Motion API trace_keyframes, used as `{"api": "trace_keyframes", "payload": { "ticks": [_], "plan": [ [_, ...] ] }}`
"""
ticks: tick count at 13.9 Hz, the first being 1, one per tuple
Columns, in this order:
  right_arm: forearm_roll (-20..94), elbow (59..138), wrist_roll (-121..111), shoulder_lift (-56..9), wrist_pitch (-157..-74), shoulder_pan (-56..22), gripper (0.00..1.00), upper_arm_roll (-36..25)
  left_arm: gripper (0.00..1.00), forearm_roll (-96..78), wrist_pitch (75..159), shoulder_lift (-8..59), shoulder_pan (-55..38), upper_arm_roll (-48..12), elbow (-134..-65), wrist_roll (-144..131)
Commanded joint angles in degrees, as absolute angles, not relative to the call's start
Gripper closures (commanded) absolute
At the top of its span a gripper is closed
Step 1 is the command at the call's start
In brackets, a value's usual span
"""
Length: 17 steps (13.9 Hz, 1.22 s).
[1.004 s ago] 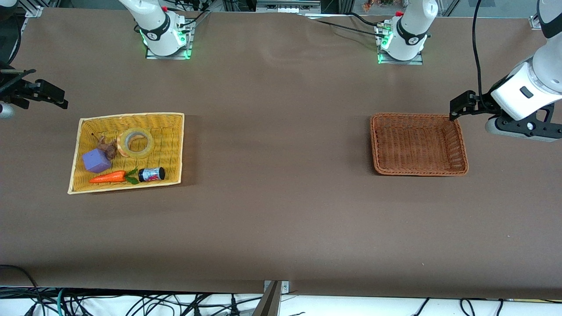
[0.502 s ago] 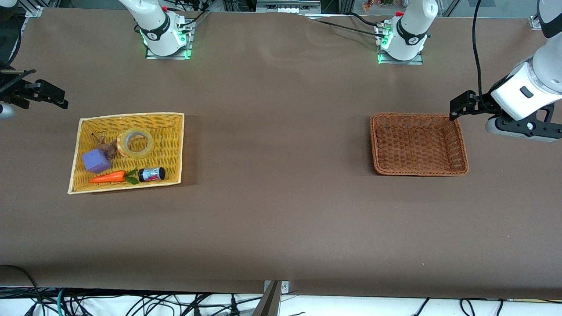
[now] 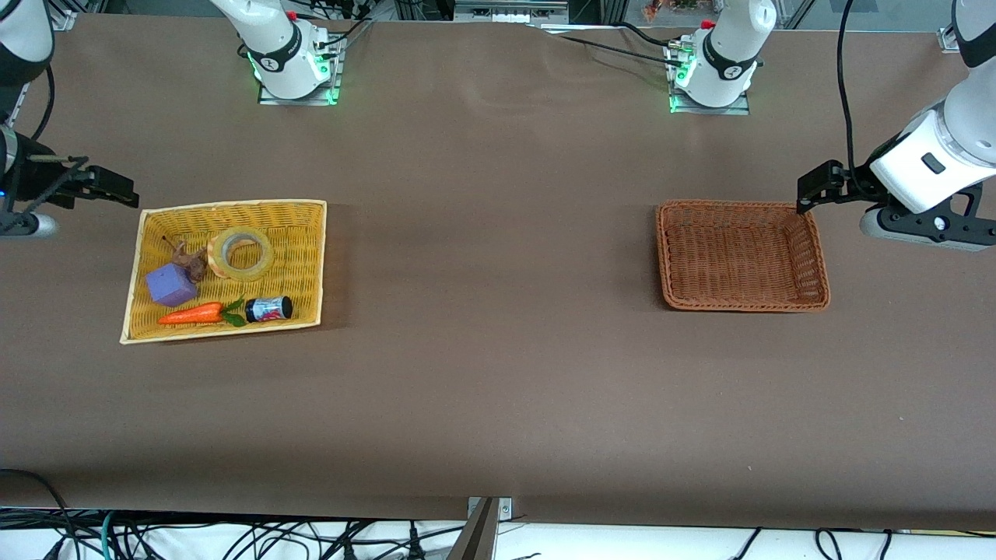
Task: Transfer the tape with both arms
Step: 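Reach the right gripper down over the clear tape roll in the yellow basket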
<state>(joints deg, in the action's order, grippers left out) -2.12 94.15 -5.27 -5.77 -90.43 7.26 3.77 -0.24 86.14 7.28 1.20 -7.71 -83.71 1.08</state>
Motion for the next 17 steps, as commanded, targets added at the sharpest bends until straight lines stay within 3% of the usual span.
{"api": "trace_keyframes", "payload": {
  "ticks": [1, 5, 9, 13, 17],
  "plan": [
    [-1.4, 93.4, -6.2, -9.8, -90.0, 7.8, 0.0, 4.0, 0.0, 0.6, 84.8, 7.6, 1.2, -8.0, -82.2, 1.1],
    [-2.4, 96.2, -6.2, -12.7, -94.7, 7.2, 0.0, 4.2, 0.0, 0.6, 84.8, 7.6, 1.1, -8.0, -82.2, 1.1],
    [-2.5, 109.7, -6.2, -13.0, -110.5, 7.2, 0.0, 4.2, 0.0, 0.6, 84.8, 7.6, 1.3, -7.6, -82.3, 1.0],
    [-5.4, 119.0, -6.2, -12.9, -121.8, 7.2, 0.0, 4.3, 0.0, 0.1, 84.9, 7.6, 3.1, -7.5, -84.3, -0.4],
    [-7.2, 125.4, -6.2, -12.9, -129.8, 7.2, 0.0, 4.4, 0.0, -0.1, 84.9, 5.7, 3.4, -8.7, -88.5, -19.7]
  ]
}}
